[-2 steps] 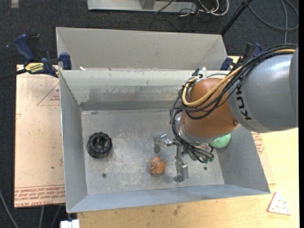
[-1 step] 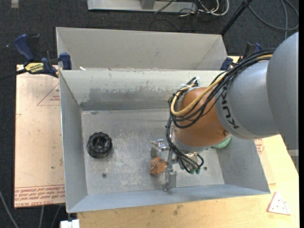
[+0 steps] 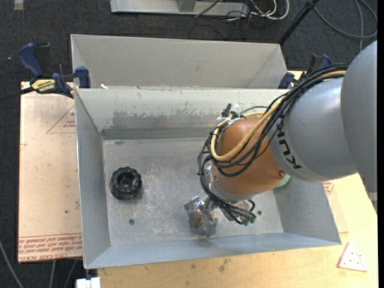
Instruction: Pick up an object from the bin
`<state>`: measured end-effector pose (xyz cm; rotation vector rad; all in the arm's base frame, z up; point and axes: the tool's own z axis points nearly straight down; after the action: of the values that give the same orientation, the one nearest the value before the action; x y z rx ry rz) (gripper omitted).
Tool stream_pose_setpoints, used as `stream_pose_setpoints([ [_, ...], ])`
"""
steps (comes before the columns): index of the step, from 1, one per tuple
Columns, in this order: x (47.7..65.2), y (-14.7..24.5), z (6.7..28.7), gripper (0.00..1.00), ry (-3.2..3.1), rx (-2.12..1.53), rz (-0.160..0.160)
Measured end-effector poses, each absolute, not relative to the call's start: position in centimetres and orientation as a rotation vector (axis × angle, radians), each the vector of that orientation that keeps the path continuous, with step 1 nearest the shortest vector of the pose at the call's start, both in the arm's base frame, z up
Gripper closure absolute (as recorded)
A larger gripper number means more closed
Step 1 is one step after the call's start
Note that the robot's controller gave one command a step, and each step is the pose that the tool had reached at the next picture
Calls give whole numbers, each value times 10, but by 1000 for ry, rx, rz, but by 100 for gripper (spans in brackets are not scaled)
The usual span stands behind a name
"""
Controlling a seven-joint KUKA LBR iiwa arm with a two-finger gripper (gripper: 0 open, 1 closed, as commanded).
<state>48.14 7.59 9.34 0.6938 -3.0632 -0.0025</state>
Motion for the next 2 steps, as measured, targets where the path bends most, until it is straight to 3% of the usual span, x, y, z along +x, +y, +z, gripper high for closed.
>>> stream_pose_setpoints([
  [1, 481, 76, 93, 100, -3063, 693, -2],
  [2, 540, 18, 70, 0, -3097, 539, -2],
])
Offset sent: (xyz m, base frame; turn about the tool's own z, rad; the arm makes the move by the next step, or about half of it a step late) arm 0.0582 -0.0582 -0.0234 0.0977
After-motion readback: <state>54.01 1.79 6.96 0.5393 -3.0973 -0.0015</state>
